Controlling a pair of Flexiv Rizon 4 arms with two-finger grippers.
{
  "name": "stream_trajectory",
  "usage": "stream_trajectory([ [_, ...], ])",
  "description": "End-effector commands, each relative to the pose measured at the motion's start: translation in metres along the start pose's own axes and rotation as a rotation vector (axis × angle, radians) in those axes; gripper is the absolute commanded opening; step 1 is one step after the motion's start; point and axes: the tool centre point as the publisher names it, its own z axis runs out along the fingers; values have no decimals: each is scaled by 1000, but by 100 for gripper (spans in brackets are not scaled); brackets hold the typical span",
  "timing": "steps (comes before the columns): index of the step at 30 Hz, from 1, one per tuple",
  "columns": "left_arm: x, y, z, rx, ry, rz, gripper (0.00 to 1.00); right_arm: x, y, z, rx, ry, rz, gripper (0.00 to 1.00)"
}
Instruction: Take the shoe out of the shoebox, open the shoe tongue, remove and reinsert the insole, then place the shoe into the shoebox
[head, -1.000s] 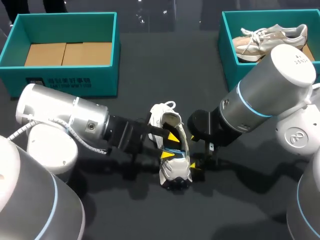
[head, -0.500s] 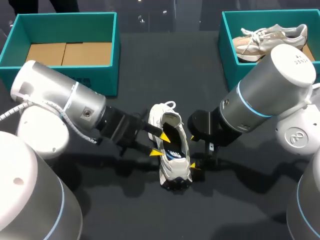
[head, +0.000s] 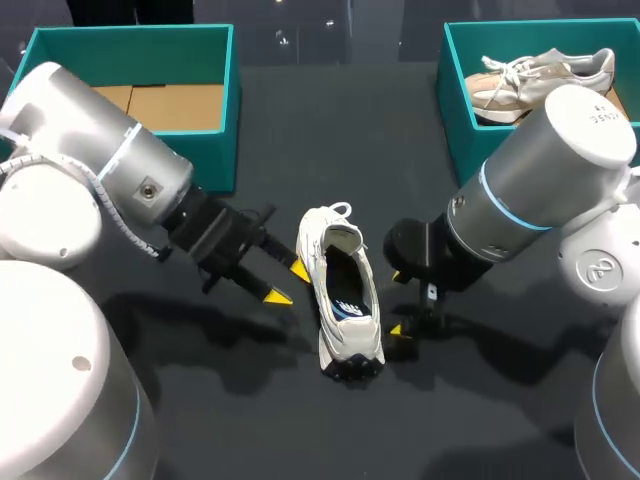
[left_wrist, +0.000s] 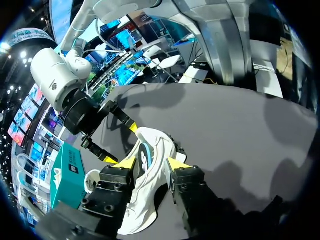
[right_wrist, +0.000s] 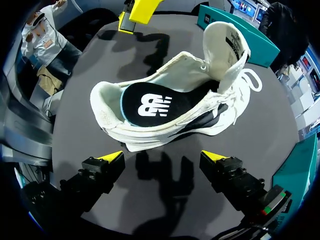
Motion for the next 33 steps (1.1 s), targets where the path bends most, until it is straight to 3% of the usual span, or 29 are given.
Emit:
stream_trajectory([
  [1,0,-5,-24,-9,59,9,35,4,-22,-26,15,-22,26,100],
  [11,-4,0,-44,-23,149,56,29,5,-50,-52,58,-71,73,100],
  [12,-5,0,-45,-23,160,59,24,4,-52,-54,60,-72,74,100],
  [13,-6,0,-47,-28,181,73,2,4,-57,-57,57,-80,68,100],
  [14,-6,1,-49,-33,206,87,0,2,-62,-59,60,-73,55,100],
  [17,-10,1,-56,-81,315,137,0,1,-66,-60,70,-67,50,100],
  [33,-10,1,-56,-81,315,137,0,1,-66,-60,70,-67,50,100],
])
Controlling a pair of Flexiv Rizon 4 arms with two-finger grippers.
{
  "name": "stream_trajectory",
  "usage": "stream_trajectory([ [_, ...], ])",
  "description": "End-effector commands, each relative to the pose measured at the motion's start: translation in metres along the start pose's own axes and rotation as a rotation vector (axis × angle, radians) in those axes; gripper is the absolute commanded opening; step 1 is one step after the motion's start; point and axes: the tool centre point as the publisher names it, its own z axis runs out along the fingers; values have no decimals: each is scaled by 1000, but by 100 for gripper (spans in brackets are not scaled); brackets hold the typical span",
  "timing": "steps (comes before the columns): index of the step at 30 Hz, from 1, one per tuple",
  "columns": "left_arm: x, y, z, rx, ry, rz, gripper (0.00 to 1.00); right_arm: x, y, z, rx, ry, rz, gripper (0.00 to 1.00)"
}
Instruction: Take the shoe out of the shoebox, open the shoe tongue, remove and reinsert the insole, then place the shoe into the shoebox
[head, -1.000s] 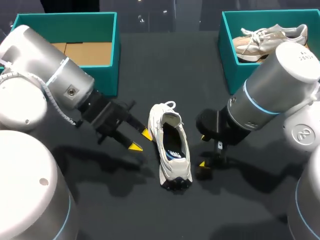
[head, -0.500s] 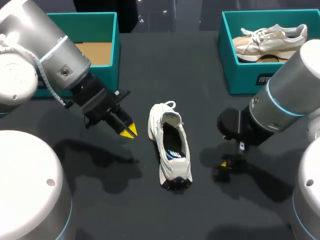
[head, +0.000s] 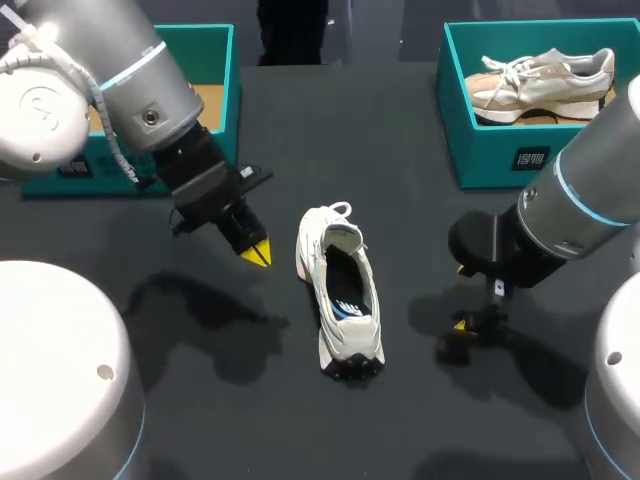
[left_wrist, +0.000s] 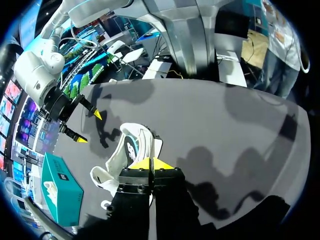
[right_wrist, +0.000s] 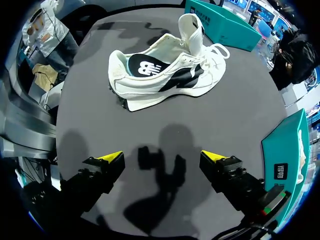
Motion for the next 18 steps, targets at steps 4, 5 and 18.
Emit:
stream_trajectory([
  [4,-16,0,5,-21,88,98,0,3,-7,-5,-2,-1,6,100],
  [5,-19,0,6,-16,99,112,0,4,-13,-8,-7,-2,11,100],
  [18,-47,4,18,-59,216,231,0,12,-62,-39,28,-33,93,100],
])
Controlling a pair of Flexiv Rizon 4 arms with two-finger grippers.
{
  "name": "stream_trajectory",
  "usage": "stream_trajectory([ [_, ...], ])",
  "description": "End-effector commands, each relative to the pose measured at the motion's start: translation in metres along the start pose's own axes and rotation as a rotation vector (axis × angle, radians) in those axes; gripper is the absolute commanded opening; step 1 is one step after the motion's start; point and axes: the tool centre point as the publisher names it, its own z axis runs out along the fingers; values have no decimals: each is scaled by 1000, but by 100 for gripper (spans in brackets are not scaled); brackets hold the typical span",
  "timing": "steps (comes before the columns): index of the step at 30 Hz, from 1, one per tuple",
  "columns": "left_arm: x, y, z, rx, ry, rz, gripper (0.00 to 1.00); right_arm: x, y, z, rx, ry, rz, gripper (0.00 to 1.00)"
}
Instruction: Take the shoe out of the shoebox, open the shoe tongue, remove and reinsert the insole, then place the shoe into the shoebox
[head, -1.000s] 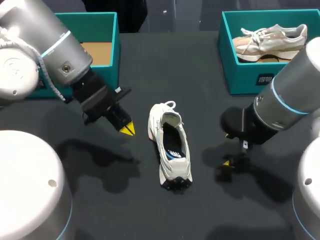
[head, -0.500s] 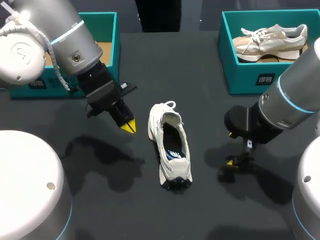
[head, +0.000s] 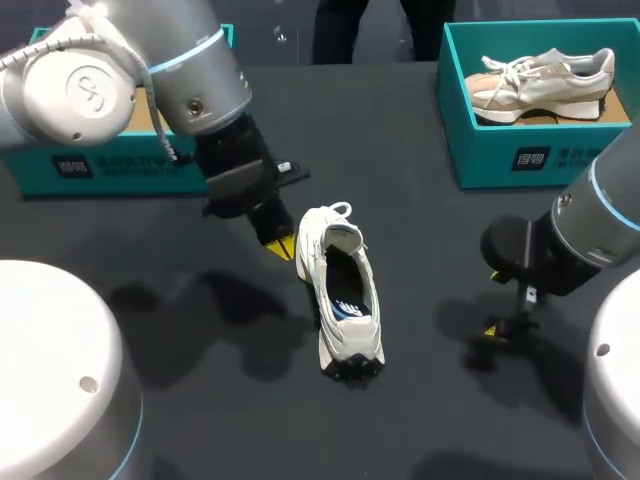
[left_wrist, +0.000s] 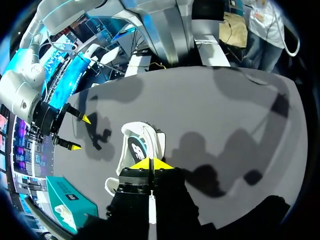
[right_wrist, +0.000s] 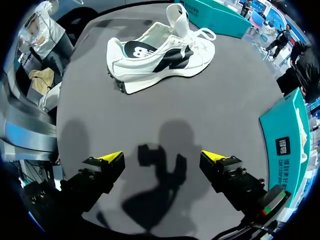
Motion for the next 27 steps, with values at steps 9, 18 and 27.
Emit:
stream_trajectory([
  [9,-32,2,30,6,176,100,0,7,-25,-27,-10,-20,49,100],
  [18,-32,3,28,-41,226,192,0,7,-25,-27,-10,-20,49,100],
  [27,-37,10,53,-11,276,226,0,7,-25,-27,-10,-20,49,100],
])
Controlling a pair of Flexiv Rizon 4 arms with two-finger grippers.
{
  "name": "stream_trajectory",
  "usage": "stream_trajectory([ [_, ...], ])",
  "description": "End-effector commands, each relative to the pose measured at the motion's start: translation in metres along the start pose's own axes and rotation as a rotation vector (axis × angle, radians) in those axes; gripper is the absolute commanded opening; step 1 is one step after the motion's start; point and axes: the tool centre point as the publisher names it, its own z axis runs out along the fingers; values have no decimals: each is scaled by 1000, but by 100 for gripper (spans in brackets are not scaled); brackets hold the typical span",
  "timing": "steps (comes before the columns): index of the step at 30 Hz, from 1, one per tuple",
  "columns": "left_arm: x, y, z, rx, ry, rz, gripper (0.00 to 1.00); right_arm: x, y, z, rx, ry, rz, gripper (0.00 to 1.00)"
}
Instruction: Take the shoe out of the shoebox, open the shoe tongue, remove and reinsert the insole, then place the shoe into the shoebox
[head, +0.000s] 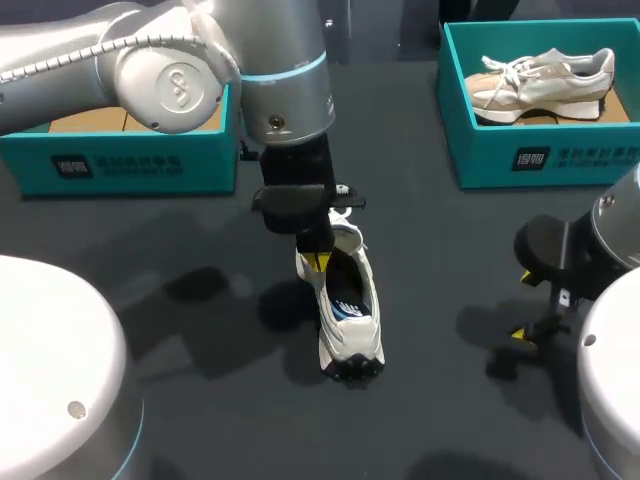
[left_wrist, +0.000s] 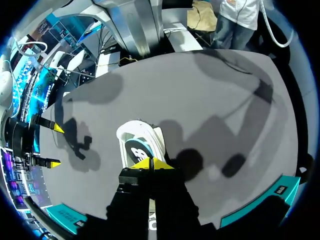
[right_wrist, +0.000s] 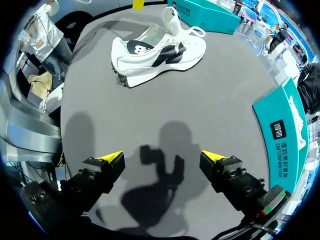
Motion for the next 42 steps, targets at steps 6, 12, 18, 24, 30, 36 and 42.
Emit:
stream_trajectory([
  [6,-9,11,34,39,93,47,0,2,-1,-2,0,-4,0,100],
  [12,-7,11,47,59,117,69,0,2,-1,-2,0,-4,0,100],
  [18,-8,9,57,68,139,88,0,2,-1,-2,0,-4,0,100],
  [24,-5,3,62,85,146,111,0,2,-1,-2,0,-4,0,100],
  [30,-7,6,75,95,156,106,0,2,-1,-2,0,-4,0,100],
  [36,-12,10,88,109,153,88,0,2,-1,-2,0,-4,0,100],
  [42,-17,14,99,124,158,68,0,2,-1,-2,0,-4,0,100],
])
